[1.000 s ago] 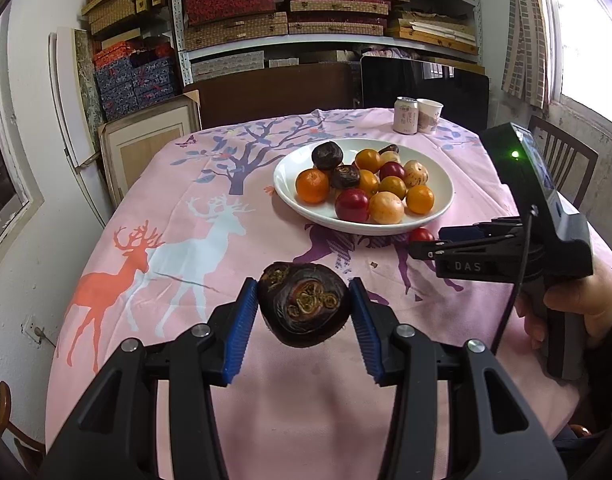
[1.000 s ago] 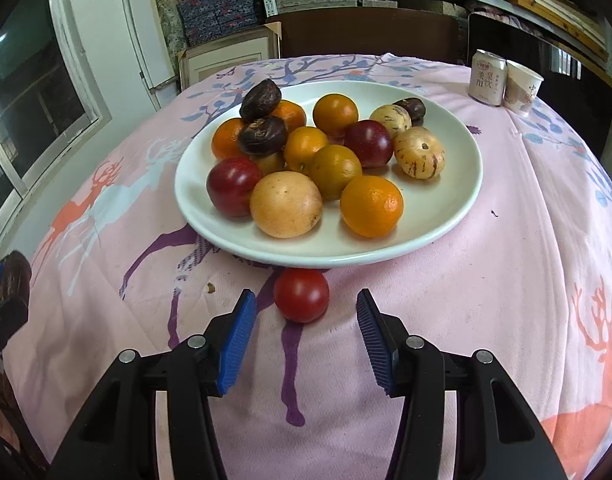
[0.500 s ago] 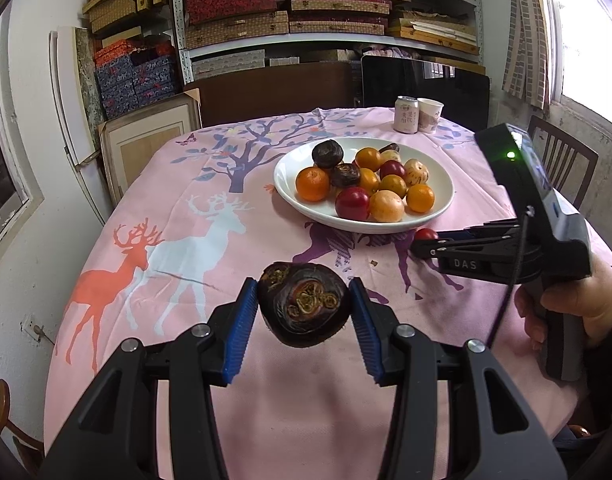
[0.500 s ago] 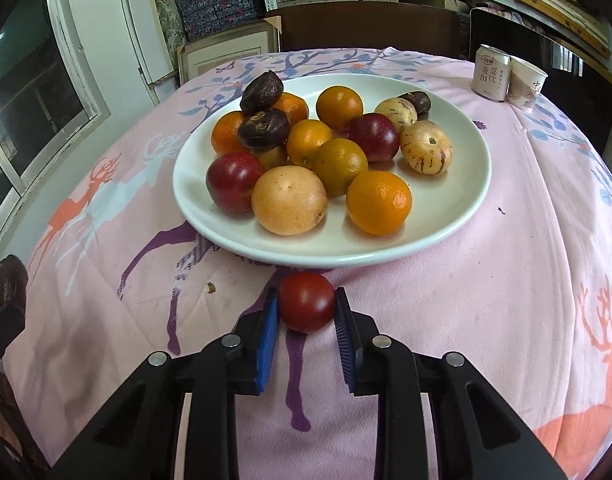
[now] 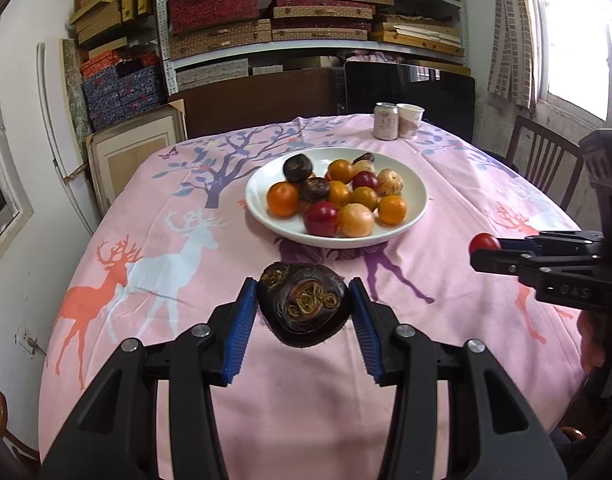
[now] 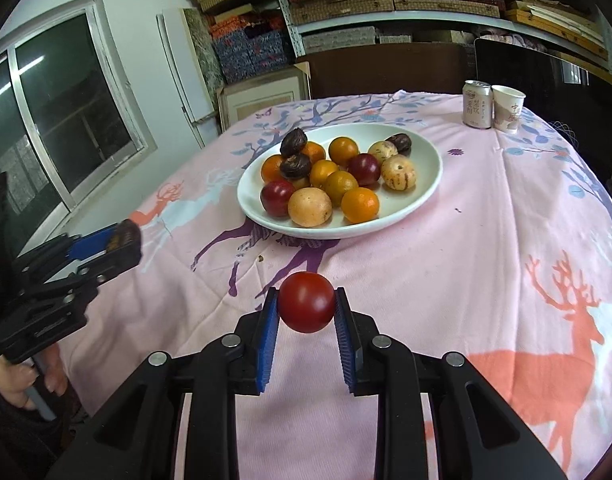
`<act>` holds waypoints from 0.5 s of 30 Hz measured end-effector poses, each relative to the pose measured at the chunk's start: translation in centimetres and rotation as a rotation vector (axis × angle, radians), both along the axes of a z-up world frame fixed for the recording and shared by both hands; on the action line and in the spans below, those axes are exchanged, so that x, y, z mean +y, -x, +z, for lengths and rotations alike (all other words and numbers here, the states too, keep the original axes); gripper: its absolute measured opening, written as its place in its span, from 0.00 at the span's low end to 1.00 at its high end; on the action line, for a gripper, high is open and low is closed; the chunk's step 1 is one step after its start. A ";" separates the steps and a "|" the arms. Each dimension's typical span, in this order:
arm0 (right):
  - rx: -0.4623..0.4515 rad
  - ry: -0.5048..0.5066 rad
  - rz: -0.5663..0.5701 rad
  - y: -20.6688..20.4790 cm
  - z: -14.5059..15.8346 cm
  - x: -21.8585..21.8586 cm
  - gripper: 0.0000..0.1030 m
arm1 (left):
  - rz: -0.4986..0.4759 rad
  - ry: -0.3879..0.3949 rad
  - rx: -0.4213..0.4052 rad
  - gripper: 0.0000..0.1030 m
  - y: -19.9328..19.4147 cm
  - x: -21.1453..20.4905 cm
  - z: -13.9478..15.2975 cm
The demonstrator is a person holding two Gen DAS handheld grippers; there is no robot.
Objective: Organize fruits
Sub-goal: 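Lift the red tomato with the right tool while the left holds the dark fruit, then carry both fruits onto the white plate and open both tools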
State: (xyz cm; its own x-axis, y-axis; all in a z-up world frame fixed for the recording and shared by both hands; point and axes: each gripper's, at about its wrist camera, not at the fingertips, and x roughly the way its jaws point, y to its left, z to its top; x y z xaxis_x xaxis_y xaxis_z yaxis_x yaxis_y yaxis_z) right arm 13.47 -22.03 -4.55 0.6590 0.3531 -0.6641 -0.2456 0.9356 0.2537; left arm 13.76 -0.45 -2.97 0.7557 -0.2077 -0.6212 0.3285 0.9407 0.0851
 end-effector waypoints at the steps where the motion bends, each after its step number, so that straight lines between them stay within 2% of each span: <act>1: -0.003 -0.003 -0.004 0.4 0.1 -0.5 0.27 | -0.009 -0.001 -0.001 0.45 -0.1 -0.6 0.1; 9: 0.009 -0.033 -0.059 0.6 -0.6 -5.0 0.27 | -0.041 -0.008 0.019 0.45 -2.1 -4.4 -0.7; 15: 0.007 -0.054 -0.056 -0.6 -0.4 -6.5 0.27 | -0.049 -0.011 0.021 0.45 -4.2 -6.0 -0.6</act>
